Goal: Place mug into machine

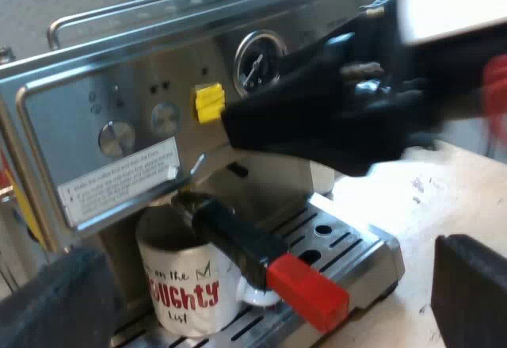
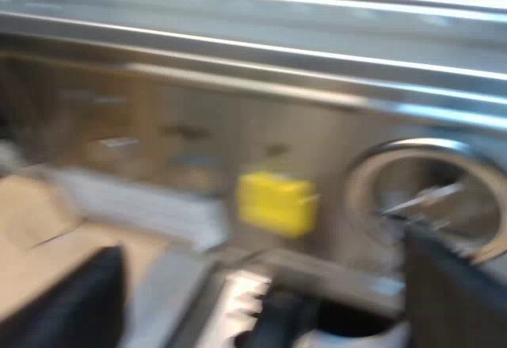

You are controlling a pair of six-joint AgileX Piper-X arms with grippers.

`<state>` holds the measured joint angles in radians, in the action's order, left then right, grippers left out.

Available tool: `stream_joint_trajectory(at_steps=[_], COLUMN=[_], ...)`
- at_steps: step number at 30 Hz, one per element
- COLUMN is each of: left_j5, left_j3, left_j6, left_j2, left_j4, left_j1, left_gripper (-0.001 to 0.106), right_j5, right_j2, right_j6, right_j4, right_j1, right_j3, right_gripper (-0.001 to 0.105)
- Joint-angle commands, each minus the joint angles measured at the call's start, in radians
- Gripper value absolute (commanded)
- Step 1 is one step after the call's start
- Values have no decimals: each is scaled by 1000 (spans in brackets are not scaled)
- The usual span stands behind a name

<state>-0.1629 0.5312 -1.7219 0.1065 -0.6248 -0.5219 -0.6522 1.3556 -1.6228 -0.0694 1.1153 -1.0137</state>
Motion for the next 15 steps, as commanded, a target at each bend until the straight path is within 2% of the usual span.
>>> stream_joint_trajectory(at_steps=[1,7,9,10,11,15], left_j5=[2,13,69,125,163,163], left_j3=[44,139,168,185,204,260], left_j6=[-52,-147,-227,-276,-294,-294], left_j2=[-6,-6,6,21,41,107], left_j4=[16,16,12,2,-6,-6], left_j1=[-2,-2,-2,-2,-2,-2], left_gripper=[82,82,82,82,82,82], right_j5=[37,36,36,39,60,133], right_j2=[-121,-288,-336,-371,-409,-512], right_j6=[-4,-4,0,8,26,33], right_j4=[-115,-267,-325,-373,-433,-603], right_j1=[96,168,154,131,110,3], right_j3=[-12,-12,-19,-27,-39,-84], right_gripper=[88,88,88,88,88,88])
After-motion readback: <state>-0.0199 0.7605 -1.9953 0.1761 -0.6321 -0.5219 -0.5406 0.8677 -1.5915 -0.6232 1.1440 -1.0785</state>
